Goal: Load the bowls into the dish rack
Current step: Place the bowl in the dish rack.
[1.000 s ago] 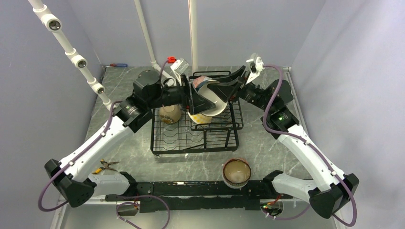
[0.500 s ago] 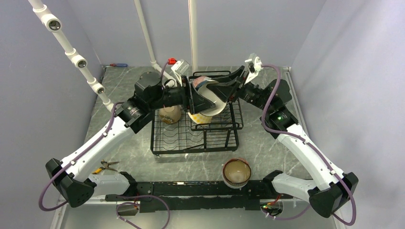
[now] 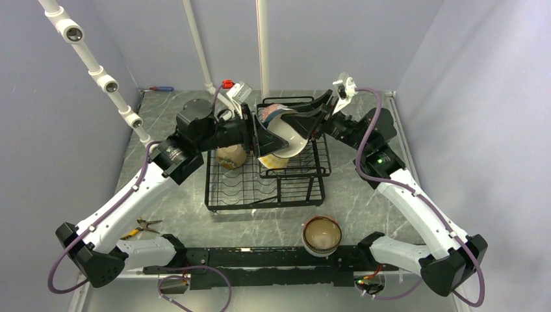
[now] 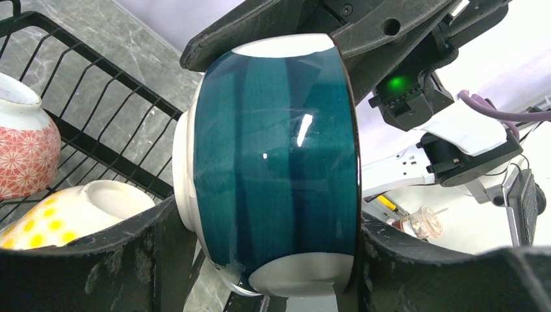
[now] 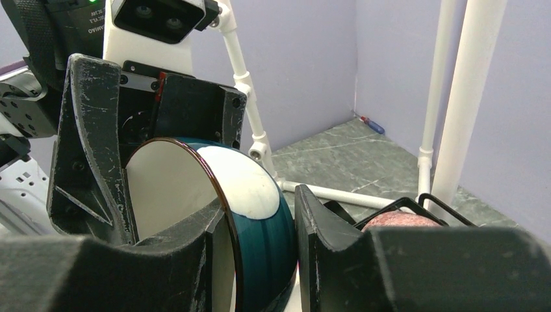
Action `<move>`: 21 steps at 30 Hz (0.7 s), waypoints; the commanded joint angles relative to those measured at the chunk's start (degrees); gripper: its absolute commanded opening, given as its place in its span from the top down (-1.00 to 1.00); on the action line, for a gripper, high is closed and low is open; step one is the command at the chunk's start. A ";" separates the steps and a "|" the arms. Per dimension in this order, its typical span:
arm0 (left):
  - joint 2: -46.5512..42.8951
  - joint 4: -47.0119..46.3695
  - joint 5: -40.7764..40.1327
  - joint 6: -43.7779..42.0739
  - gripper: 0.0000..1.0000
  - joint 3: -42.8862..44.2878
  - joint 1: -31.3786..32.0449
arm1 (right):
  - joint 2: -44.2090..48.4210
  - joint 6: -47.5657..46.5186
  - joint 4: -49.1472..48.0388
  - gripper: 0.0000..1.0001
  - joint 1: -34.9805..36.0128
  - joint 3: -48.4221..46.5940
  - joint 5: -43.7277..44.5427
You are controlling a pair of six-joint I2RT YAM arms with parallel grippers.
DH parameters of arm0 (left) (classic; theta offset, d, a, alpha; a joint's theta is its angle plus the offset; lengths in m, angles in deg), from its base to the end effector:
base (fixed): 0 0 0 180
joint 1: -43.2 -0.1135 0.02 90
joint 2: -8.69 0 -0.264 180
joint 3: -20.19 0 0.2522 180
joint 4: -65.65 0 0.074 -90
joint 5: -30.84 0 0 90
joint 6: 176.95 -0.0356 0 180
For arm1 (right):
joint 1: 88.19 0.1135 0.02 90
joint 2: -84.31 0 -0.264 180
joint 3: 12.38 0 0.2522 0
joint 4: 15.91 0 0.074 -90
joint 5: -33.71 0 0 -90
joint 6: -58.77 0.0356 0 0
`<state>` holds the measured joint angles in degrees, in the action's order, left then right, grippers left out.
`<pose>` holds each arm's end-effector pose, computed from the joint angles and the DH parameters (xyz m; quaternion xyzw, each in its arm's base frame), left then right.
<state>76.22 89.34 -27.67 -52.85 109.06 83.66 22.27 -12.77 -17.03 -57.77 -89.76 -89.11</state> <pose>0.1844 -0.1817 0.4450 0.2261 0.6829 -0.5595 0.4117 0.1964 0.1377 0.4428 -0.2849 0.5475 0.4719 0.6296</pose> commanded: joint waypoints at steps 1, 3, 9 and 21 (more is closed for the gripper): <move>-1.65 -4.65 3.03 -0.22 0.07 0.64 -0.04 | 0.34 1.07 -4.10 1.00 -0.35 -1.93 0.43; -1.76 -4.50 2.57 -0.72 0.36 0.55 -0.04 | 0.33 0.82 -3.50 1.00 -0.35 -2.11 0.88; -4.28 -6.37 -1.79 -3.44 0.95 -1.53 -0.08 | 0.28 0.65 -2.66 0.87 -0.31 -2.03 2.08; -10.51 -11.85 -14.26 -12.86 0.95 -7.33 -0.04 | -0.79 1.34 -2.93 -0.10 -0.31 -2.04 1.73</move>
<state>70.14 86.02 -35.72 -58.57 102.41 84.23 21.20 -12.99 -17.49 -57.12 -89.78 -89.61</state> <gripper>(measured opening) 0.684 0.486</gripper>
